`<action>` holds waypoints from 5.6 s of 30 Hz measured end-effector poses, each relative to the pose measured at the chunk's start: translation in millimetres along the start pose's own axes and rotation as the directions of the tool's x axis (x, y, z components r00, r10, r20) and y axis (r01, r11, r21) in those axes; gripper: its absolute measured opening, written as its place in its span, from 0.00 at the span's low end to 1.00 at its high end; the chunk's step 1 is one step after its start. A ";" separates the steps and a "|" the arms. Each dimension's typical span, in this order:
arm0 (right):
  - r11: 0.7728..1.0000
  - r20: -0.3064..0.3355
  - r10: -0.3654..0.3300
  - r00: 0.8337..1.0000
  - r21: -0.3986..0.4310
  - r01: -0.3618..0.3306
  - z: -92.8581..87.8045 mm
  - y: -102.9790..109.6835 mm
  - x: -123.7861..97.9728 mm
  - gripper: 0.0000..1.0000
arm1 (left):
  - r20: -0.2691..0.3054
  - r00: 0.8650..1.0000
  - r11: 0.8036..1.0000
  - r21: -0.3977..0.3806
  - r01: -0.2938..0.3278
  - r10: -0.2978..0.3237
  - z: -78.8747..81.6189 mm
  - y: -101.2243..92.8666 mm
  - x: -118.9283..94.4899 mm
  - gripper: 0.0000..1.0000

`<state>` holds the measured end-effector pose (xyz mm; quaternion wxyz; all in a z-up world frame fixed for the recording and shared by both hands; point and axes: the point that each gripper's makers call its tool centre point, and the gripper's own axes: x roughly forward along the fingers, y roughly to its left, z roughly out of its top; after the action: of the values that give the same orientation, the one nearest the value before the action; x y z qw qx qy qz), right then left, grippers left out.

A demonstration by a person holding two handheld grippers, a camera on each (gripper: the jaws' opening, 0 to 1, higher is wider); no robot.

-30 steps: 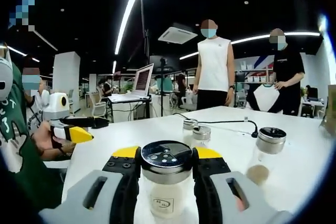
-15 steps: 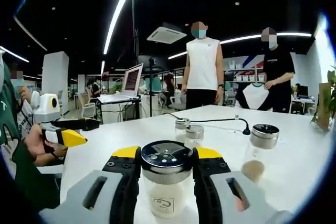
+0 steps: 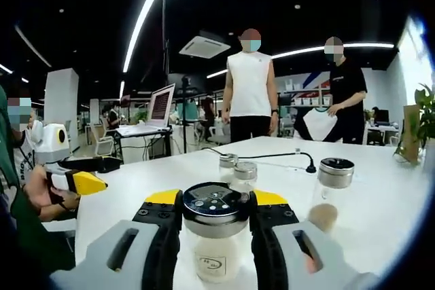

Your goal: Rotate the seasoning bottle until the label or dispensing opening points toward the visible target arrow and the bottle remains upright within the marked orientation range

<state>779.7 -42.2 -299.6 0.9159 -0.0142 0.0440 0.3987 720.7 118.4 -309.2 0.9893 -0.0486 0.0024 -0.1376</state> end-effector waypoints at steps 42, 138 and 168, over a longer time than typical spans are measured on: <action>0.847 0.069 0.530 0.845 0.018 -0.532 32.0 -5.5 -24.8 0.61 | 0.004 1.000 1.000 0.001 -0.010 0.010 4.8 4.9 0.2 0.99; 0.962 -0.040 0.273 0.961 -0.011 -0.274 7.3 8.7 8.3 0.38 | -0.001 1.000 1.000 -0.004 -0.005 0.005 1.9 2.1 -0.6 0.99; 0.967 0.004 0.256 0.967 -0.001 -0.256 23.8 1.5 2.0 0.47 | 0.000 1.000 1.000 0.000 -0.012 0.012 5.7 3.0 -2.2 0.99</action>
<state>781.6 -38.3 -276.1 0.8570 -0.0076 0.0435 0.5134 719.5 122.5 -303.8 0.9901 -0.0486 0.0029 -0.1315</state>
